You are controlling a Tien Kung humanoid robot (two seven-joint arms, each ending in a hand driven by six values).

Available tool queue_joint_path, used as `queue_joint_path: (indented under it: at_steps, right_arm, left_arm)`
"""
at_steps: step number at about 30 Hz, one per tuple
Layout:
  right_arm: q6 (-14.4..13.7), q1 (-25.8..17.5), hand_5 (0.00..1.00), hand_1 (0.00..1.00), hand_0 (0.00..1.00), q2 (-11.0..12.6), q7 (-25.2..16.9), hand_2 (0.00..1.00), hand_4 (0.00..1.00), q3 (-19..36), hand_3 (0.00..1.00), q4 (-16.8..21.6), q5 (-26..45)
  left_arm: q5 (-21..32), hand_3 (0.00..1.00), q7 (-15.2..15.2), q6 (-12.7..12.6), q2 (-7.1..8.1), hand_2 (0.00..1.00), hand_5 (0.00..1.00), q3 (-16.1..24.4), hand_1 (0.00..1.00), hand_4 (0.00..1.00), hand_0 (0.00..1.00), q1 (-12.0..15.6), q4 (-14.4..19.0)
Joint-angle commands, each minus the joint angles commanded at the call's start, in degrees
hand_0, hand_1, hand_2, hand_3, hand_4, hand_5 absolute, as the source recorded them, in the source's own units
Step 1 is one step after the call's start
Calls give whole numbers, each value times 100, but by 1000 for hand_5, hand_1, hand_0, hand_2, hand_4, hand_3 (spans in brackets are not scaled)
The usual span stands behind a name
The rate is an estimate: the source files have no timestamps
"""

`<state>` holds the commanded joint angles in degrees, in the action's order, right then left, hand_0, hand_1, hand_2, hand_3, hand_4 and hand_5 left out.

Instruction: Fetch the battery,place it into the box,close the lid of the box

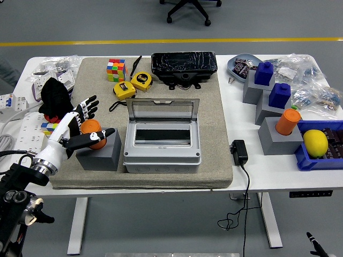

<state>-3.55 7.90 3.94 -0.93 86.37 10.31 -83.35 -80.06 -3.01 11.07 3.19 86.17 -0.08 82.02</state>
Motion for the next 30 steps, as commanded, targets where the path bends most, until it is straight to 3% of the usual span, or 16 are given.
queue_joint_path:
  at_steps: [11, 12, 17, 18, 23, 24, 30]
  right_arm:
    - [18, -2, 998, 849, 960, 16, 9, 765, 998, -1, 801, 0, -12]
    - [19, -3, 998, 849, 958, 16, 10, 763, 998, 0, 799, 0, -13]
    - [24, -11, 998, 849, 958, 12, 12, 763, 998, -16, 799, 0, 3]
    - [27, -11, 998, 848, 956, 11, 11, 761, 998, -26, 798, 0, 13]
    - [29, -8, 998, 848, 956, 11, 11, 761, 998, -32, 798, 0, 23]
    - [29, -8, 998, 845, 955, 11, 11, 761, 998, -30, 798, 0, 22]
    - [34, -5, 998, 845, 955, 6, 15, 761, 998, -24, 798, 0, 46]
  left_arm:
    - [-27, 998, -83, -162, -41, 998, 2, -94, 998, 998, 998, -58, -116]
    - [-20, 955, -97, -187, -46, 998, 2, -101, 998, 998, 998, -58, -124]
    - [1, 955, -143, -266, -67, 998, 2, -184, 998, 998, 998, -59, -171]
    - [-3, 882, -144, -268, -74, 959, 2, -197, 995, 998, 968, -59, -191]
    - [22, 882, -165, -316, -80, 959, 2, -285, 995, 998, 968, -64, -242]
    - [23, 806, -167, -321, -79, 894, 2, -291, 961, 998, 936, -65, -245]
    - [-70, 806, -228, -625, -100, 894, 2, -442, 961, 998, 936, -101, -296]
